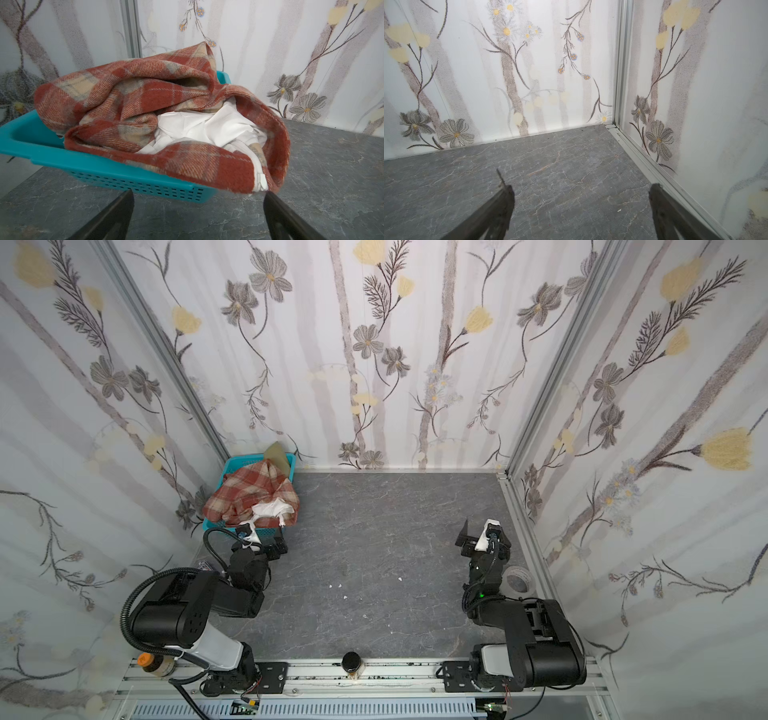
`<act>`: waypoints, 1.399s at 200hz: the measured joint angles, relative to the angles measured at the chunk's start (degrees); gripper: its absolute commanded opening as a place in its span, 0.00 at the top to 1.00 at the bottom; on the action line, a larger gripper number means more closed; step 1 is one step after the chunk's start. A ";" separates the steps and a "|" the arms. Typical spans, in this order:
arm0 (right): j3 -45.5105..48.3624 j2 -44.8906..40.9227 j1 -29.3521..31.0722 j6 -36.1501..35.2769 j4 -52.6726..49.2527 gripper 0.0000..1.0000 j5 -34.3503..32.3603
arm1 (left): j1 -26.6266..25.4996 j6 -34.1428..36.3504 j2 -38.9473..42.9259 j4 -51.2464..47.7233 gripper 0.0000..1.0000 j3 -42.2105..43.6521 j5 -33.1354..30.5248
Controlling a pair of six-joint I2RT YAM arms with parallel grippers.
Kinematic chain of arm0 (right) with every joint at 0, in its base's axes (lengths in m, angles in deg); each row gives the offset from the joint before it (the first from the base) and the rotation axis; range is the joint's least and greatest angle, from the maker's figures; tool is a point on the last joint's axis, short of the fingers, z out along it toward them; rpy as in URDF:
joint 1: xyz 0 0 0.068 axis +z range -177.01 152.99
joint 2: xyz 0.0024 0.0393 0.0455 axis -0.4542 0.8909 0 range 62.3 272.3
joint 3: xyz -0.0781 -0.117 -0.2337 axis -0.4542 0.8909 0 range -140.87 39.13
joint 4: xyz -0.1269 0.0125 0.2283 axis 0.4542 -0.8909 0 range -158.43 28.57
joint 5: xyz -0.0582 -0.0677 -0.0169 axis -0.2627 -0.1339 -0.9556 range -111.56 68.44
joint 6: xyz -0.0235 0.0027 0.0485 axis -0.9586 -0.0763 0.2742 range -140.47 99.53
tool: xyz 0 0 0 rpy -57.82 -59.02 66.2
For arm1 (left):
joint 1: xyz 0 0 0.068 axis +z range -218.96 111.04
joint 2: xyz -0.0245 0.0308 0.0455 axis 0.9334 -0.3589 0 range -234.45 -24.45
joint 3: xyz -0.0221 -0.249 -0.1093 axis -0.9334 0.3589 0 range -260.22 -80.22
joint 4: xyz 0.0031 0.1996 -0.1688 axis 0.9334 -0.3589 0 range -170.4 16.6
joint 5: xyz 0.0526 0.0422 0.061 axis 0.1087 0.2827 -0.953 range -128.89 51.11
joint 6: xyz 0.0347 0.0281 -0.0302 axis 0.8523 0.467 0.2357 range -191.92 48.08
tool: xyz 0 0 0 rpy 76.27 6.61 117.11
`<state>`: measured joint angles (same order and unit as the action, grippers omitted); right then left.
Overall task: Fold and stack the skirts
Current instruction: 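Reach the left gripper toward the plaid skirt in the teal basket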
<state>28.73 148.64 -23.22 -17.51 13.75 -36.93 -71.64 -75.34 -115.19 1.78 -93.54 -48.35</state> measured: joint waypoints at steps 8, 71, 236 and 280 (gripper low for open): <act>0.00 0.00 -0.02 0.00 0.00 0.00 0.00 | 0.00 0.00 0.00 0.00 0.00 0.00 0.00; 0.00 0.00 -0.07 0.00 0.00 0.00 0.00 | 0.07 0.00 0.00 0.00 0.00 0.00 0.02; -3.52 -7.54 1.64 -0.92 -8.70 0.17 1.33 | -1.16 -0.37 7.41 -6.08 0.18 -1.66 -4.46; -15.89 -18.08 3.06 2.03 -28.61 0.15 1.70 | -1.01 -7.58 20.22 -29.59 0.20 -17.03 -9.38</act>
<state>12.84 130.57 -20.16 -15.48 -14.86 -35.23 -72.65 -82.92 -94.97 -27.82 -110.57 -57.72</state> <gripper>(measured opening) 0.845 0.805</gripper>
